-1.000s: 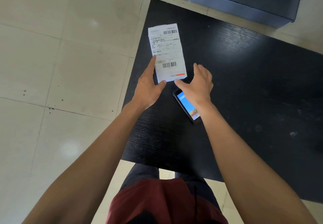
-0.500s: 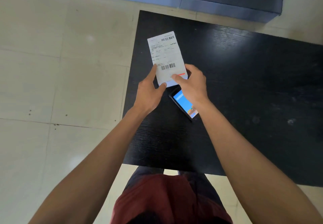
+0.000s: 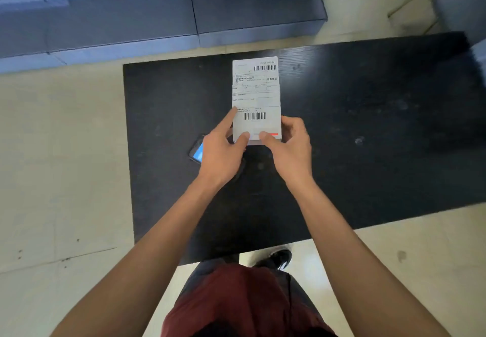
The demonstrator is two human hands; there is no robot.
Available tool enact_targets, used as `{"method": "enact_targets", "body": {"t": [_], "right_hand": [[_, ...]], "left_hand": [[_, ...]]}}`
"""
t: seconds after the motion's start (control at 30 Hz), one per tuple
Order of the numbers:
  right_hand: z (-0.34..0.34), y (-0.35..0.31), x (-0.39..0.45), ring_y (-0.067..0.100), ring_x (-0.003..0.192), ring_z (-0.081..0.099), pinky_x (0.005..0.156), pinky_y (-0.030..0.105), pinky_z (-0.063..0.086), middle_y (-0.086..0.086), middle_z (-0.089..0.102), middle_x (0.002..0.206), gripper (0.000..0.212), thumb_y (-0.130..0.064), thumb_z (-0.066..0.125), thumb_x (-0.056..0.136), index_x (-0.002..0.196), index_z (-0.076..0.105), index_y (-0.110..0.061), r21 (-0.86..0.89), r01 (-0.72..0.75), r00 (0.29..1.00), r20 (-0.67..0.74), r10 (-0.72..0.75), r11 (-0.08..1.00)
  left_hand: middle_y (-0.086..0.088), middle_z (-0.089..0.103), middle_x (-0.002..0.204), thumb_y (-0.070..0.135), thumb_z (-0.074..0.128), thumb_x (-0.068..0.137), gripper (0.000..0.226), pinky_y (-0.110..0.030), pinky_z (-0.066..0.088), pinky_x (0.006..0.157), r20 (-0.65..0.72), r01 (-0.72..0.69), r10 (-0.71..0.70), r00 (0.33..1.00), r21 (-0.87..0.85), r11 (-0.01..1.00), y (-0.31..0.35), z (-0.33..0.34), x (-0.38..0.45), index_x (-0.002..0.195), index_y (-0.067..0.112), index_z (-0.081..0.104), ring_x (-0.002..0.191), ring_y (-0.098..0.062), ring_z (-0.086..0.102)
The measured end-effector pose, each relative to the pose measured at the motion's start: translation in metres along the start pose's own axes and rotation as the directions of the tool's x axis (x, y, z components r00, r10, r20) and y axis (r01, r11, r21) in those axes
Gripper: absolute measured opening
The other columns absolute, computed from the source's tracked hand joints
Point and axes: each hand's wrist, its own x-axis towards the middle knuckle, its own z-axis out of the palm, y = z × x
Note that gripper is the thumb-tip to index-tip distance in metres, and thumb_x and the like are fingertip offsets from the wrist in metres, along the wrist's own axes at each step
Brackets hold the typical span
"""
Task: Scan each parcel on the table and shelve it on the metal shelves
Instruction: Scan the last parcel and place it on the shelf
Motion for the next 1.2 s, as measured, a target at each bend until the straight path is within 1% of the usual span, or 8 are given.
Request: {"method": "enact_targets", "body": {"t": [0.1,0.2,0.33,0.4,0.53,0.8,1.07,1.2], "right_hand": [[-0.058,0.008,-0.009,-0.002,0.104,0.068,0.088,0.027,0.059,-0.016,0.071,0.112,0.043,-0.014,0.081,0.083,0.117,0.057,-0.024,0.038,0.003,0.999,-0.050,-0.001,0.999],[-0.114,0.019,-0.025,-0.003,0.107,0.067,0.085,0.023,0.059,-0.020,0.070,0.113,0.042,-0.015,0.082,0.083,0.113,0.056,-0.029,0.095,0.013,0.997,-0.083,-0.005,0.995],[-0.191,0.038,-0.049,-0.001,0.109,0.068,0.091,0.029,0.059,-0.015,0.073,0.114,0.031,-0.013,0.077,0.088,0.109,0.058,-0.027,0.181,0.036,0.988,-0.157,-0.007,0.983],[-0.230,0.047,-0.062,0.001,0.109,0.069,0.092,0.030,0.059,-0.014,0.074,0.114,0.026,-0.013,0.075,0.090,0.108,0.060,-0.025,0.226,0.055,0.980,-0.200,-0.009,0.973],[-0.301,0.063,-0.087,0.002,0.108,0.069,0.091,0.032,0.060,-0.013,0.074,0.114,0.026,-0.013,0.074,0.091,0.111,0.060,-0.022,0.285,0.093,0.960,-0.280,-0.009,0.954],[-0.416,0.084,-0.121,0.001,0.116,0.066,0.090,0.023,0.058,-0.020,0.070,0.123,0.052,0.002,0.066,0.091,0.135,0.061,-0.025,0.305,0.223,0.899,-0.432,-0.074,0.926],[-0.502,0.097,-0.121,0.014,0.117,0.067,0.094,0.034,0.058,-0.015,0.071,0.124,0.054,0.000,0.066,0.091,0.138,0.063,-0.024,0.308,0.280,0.797,-0.602,-0.041,0.909],[-0.548,0.102,-0.101,0.017,0.119,0.066,0.099,0.041,0.056,-0.012,0.071,0.127,0.053,0.001,0.065,0.092,0.138,0.062,-0.025,0.309,0.281,0.757,-0.653,-0.012,0.909]], "left_hand": [[0.014,0.063,0.139,0.013,0.063,0.097,0.063,-0.015,0.052,0.093,0.054,-0.070,0.068,0.996,0.038,0.997,0.020,0.044,-0.018,0.155,0.025,0.043,0.115,0.005,0.063],[0.016,0.063,0.138,0.012,0.066,0.096,0.064,-0.016,0.050,0.098,0.082,-0.124,0.119,0.989,0.050,0.991,0.039,0.090,-0.042,0.155,0.025,0.044,0.118,0.005,0.061],[0.031,0.061,0.132,0.005,0.063,0.094,0.066,-0.012,0.048,0.090,0.165,-0.182,0.177,0.970,0.016,0.983,0.066,0.150,-0.077,0.154,0.025,0.045,0.102,0.007,0.063],[0.026,0.061,0.135,0.002,0.062,0.093,0.066,-0.010,0.048,0.088,0.194,-0.222,0.215,0.957,0.016,0.975,0.081,0.180,-0.096,0.154,0.024,0.045,0.106,0.011,0.062],[0.016,0.059,0.144,0.001,0.062,0.096,0.065,-0.015,0.050,0.098,0.278,-0.285,0.274,0.921,-0.004,0.959,0.110,0.240,-0.131,0.155,0.023,0.044,0.127,0.009,0.054],[0.016,0.059,0.144,-0.001,0.060,0.097,0.063,-0.020,0.053,0.097,0.447,-0.406,0.393,0.803,-0.071,0.911,0.155,0.343,-0.177,0.153,0.023,0.046,0.129,0.001,0.056],[0.016,0.059,0.143,-0.002,0.061,0.096,0.060,-0.011,0.050,0.091,0.569,-0.437,0.439,0.695,-0.151,0.887,0.186,0.442,-0.179,0.148,0.026,0.051,0.129,0.000,0.056],[0.022,0.057,0.141,-0.001,0.060,0.097,0.063,-0.013,0.052,0.090,0.633,-0.443,0.463,0.620,-0.205,0.873,0.208,0.494,-0.168,0.142,0.043,0.049,0.131,-0.002,0.054]]}}
